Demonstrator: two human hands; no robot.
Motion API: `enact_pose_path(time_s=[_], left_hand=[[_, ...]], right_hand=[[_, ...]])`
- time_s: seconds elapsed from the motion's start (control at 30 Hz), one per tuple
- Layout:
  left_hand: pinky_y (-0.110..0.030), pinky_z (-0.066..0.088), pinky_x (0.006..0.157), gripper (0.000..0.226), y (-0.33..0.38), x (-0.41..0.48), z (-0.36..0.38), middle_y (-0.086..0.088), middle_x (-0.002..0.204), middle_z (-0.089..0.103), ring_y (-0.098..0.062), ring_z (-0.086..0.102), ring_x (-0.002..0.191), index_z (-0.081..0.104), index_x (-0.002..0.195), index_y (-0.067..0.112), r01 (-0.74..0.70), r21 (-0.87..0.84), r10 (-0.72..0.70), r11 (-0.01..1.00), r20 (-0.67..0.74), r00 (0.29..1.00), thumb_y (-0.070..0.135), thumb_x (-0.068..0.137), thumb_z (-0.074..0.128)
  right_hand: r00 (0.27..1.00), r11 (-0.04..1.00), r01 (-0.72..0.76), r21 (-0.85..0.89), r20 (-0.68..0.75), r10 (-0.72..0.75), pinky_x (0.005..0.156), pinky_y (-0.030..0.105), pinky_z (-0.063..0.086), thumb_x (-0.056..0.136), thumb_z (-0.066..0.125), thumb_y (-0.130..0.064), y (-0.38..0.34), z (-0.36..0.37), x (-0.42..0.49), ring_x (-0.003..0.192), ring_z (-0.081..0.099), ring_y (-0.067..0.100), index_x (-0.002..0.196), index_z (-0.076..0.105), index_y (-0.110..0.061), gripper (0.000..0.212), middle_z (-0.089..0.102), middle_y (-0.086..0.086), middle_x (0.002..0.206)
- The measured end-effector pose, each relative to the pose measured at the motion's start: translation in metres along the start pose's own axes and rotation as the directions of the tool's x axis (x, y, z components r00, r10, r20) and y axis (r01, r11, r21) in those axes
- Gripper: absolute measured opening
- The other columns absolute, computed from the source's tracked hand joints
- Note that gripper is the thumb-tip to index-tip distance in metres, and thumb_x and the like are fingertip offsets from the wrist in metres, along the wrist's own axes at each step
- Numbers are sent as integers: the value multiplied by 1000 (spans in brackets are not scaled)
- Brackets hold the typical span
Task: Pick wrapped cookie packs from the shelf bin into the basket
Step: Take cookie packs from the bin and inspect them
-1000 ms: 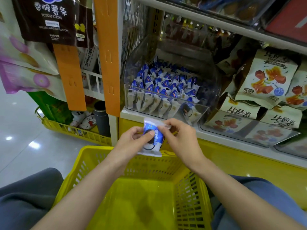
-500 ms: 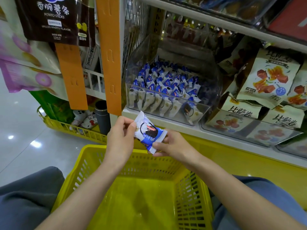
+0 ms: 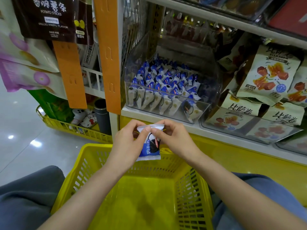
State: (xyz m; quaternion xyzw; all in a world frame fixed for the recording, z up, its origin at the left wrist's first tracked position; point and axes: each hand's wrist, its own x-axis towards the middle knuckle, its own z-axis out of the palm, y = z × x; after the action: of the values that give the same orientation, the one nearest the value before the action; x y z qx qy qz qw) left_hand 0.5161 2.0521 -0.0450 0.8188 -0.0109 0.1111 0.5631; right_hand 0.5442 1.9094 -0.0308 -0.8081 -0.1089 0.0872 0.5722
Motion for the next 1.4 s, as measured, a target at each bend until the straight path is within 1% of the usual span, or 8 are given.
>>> enact_pose_path(time_s=[0.13, 0.4, 0.57, 0.67, 0.83, 0.97, 1.17, 1.4], left_hand=[[-11, 33, 46, 25, 1, 1, -2, 11, 50, 51, 2, 45, 48, 51, 67, 22, 18, -23, -18, 1000, 8, 1000, 18, 92, 54], [-27, 41, 56, 22, 0, 4, 0, 2, 63, 56, -10, 51, 60, 55, 71, 18, 156, -140, -145, 978, 87, 986, 22, 92, 53], [-10, 38, 54, 11, -3, 4, 1, 3, 74, 51, -7, 46, 63, 52, 80, 18, 130, 17, -128, 991, -81, 988, 19, 91, 56], [-18, 42, 61, 19, -1, 4, 4, 1, 79, 55, -10, 51, 69, 55, 80, 23, 240, -60, -239, 969, 35, 970, 21, 96, 44], [-32, 50, 76, 46, 12, 10, 3, -7, 93, 66, -20, 62, 83, 62, 97, 11, 553, -486, -495, 676, 256, 830, 42, 98, 28], [-36, 51, 83, 28, 11, 8, -3, -10, 97, 71, -23, 64, 91, 66, 103, 8, 472, -528, -444, 706, 189, 876, 27, 95, 47], [-42, 46, 97, 24, 12, 6, -3, -8, 105, 70, -25, 63, 103, 64, 111, 13, 379, -394, -367, 837, 109, 924, 22, 96, 47], [-6, 45, 62, 34, 8, 5, 3, -1, 107, 60, -6, 58, 82, 49, 115, 15, 256, -209, -251, 944, 47, 967, 14, 85, 64]], right_hand=[[999, 998, -2, 60, 38, -1, 66, 30, 53, 88, 60, -14, 1, 3, -2, 68, 60, 7, 80, 61, -22, 12, 65, -3, 74], [911, 745, 333, -578, -7, -413, 68, 25, 48, 89, 60, -30, -2, 1, -10, 79, 55, 5, 90, 65, -17, 14, 55, -13, 85], [885, 833, 247, -495, -234, -402, 66, 12, 44, 86, 63, -24, -4, -5, -7, 75, 56, 0, 84, 66, -20, 6, 60, -12, 80], [867, 903, 230, -362, -344, -359, 67, 12, 45, 85, 64, -22, -7, -11, -3, 74, 58, -1, 85, 64, -22, 1, 63, -11, 80], [852, 758, 420, -498, -71, -518, 76, 27, 51, 82, 68, -12, -6, -5, -13, 86, 62, 9, 87, 70, -12, 6, 66, 0, 91], [796, 532, 540, -653, 190, -574, 70, 30, 50, 83, 65, -19, -2, 1, -16, 88, 61, 20, 91, 72, -13, 12, 65, 2, 96], [990, 935, 94, -341, -70, -125, 82, 22, 46, 93, 51, -28, -2, 9, -14, 94, 54, 5, 115, 50, -17, 24, 56, -3, 109], [971, 951, -240, 194, 45, 236, 71, 20, 52, 94, 51, -18, -7, 7, -10, 84, 63, 11, 104, 59, -13, 14, 68, 6, 100]])
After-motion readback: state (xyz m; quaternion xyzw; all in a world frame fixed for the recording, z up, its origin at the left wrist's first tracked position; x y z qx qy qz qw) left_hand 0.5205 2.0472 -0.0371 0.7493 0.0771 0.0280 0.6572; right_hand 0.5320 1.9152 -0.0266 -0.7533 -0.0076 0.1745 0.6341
